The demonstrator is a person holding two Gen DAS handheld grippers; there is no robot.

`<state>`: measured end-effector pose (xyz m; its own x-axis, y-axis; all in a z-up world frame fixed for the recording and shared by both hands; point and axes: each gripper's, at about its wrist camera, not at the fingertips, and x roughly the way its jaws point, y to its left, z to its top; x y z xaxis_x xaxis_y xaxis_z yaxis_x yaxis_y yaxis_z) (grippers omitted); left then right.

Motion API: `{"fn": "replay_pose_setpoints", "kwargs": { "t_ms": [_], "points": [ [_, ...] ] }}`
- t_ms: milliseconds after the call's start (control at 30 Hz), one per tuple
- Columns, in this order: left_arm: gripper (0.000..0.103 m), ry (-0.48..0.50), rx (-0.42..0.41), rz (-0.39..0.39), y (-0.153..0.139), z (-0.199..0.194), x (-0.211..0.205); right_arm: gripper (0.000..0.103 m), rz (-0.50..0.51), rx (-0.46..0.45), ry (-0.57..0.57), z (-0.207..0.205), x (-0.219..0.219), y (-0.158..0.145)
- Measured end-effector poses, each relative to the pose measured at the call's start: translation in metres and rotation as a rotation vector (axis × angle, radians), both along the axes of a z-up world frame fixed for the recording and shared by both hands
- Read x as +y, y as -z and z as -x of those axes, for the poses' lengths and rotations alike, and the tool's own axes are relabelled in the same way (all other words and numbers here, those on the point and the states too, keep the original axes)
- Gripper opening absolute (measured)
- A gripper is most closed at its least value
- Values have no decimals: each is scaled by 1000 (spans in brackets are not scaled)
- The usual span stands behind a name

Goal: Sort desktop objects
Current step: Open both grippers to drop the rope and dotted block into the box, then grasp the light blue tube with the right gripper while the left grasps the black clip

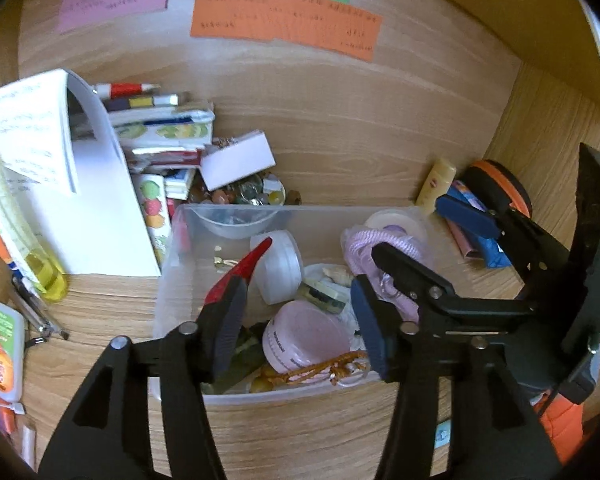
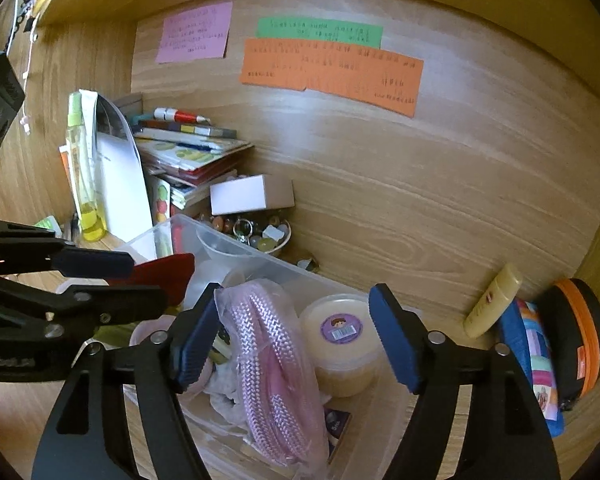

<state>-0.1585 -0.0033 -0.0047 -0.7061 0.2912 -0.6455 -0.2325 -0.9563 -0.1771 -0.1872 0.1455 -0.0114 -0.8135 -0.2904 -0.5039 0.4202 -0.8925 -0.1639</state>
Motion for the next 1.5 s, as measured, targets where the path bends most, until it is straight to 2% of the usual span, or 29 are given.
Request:
{"fn": "replay_pose_setpoints", "kwargs": {
  "t_ms": [67,200,300,400,467,533,700,733,933,1200,1500],
  "points": [
    [58,-2,9,-2,-3,-4,-1,84,6,17,-7,-3,1,-3],
    [64,-19,38,16,-12,-13,-4,85,0,47,-39,-12,-1,-10],
    [71,-36,64,31,-17,-21,-7,95,-11,76,-56,-20,-2,-14],
    [79,-54,92,41,-23,-31,-13,97,0,92,-73,-27,-1,-21],
    [93,-64,107,48,-25,-36,-16,97,19,76,-98,-31,0,-26],
    [98,-79,138,45,-29,-44,-20,97,16,67,-104,-35,-2,-30],
    [101,-97,171,56,-32,-57,-27,99,-3,76,-99,-51,-3,-36],
    [101,-100,172,59,-32,-60,-28,103,-9,75,-89,-53,-3,-35],
    [101,-107,162,51,-27,-69,-35,103,-14,63,-56,-66,0,-30],
    [101,-128,144,90,-10,-85,-33,103,-23,42,-26,-88,10,-21],
    [101,-71,80,132,20,-98,-15,103,-10,-99,45,-102,51,14]
  ]
}}
